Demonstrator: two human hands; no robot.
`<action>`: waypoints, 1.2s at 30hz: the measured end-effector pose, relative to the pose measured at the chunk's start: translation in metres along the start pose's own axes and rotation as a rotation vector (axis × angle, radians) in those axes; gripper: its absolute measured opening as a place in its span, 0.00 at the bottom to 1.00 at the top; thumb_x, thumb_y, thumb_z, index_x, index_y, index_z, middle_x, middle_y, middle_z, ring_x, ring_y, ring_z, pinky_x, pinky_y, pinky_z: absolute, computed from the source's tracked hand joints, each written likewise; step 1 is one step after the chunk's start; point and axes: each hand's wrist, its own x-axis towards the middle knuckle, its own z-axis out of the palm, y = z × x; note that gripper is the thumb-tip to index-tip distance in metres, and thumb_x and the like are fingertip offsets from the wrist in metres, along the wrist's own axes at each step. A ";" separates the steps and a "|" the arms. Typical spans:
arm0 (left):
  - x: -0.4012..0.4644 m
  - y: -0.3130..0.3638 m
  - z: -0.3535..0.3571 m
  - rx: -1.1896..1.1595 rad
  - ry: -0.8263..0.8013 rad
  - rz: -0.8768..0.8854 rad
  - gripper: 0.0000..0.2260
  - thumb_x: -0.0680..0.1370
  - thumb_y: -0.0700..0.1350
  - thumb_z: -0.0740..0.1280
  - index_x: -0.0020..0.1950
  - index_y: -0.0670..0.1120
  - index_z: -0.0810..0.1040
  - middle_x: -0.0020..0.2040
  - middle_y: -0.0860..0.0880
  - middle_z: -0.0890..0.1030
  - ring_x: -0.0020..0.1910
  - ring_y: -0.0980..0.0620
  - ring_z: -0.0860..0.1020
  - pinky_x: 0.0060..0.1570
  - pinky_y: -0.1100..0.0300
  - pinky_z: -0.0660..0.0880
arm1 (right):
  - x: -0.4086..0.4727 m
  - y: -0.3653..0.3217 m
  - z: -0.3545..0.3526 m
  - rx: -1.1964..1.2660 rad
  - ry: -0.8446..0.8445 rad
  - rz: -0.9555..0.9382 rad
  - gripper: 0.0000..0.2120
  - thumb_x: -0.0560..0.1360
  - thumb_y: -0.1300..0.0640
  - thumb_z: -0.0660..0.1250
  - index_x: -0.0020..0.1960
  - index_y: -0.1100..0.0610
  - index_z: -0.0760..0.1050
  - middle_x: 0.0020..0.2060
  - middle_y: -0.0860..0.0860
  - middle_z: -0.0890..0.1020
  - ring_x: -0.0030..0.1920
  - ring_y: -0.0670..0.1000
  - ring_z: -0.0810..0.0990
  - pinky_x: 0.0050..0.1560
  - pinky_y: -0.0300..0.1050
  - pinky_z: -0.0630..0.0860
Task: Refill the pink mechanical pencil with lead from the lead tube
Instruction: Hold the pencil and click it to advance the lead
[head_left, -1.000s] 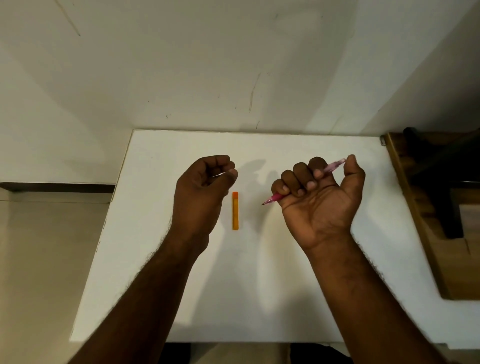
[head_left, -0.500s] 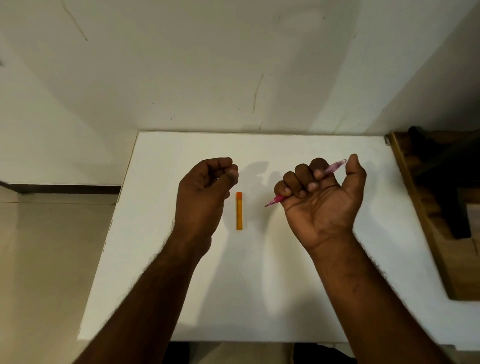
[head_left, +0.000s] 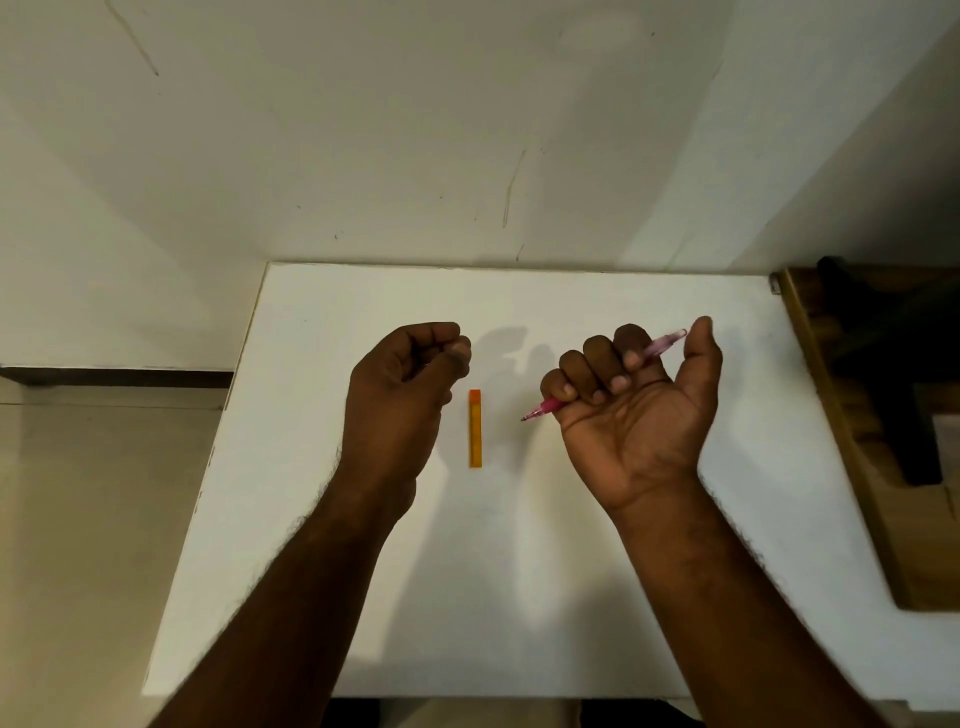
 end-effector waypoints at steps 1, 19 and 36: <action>0.000 0.000 0.000 0.001 -0.002 0.000 0.07 0.78 0.43 0.71 0.55 0.49 0.84 0.50 0.52 0.88 0.50 0.51 0.86 0.48 0.59 0.80 | 0.000 0.000 0.000 -0.007 0.008 -0.003 0.25 0.79 0.37 0.55 0.33 0.55 0.63 0.26 0.49 0.62 0.30 0.51 0.57 0.34 0.45 0.63; -0.002 0.002 0.000 0.028 -0.005 -0.016 0.07 0.77 0.44 0.72 0.55 0.49 0.84 0.47 0.51 0.88 0.45 0.54 0.86 0.45 0.60 0.79 | -0.001 0.003 0.000 -0.042 -0.003 0.021 0.25 0.79 0.37 0.54 0.33 0.55 0.64 0.26 0.49 0.63 0.29 0.50 0.58 0.34 0.46 0.64; 0.000 0.001 -0.001 0.031 -0.006 -0.019 0.06 0.77 0.44 0.72 0.54 0.49 0.84 0.47 0.51 0.88 0.44 0.55 0.86 0.45 0.60 0.78 | 0.000 0.009 0.002 -0.066 -0.007 0.058 0.29 0.78 0.32 0.55 0.33 0.56 0.64 0.26 0.50 0.63 0.29 0.50 0.58 0.35 0.46 0.63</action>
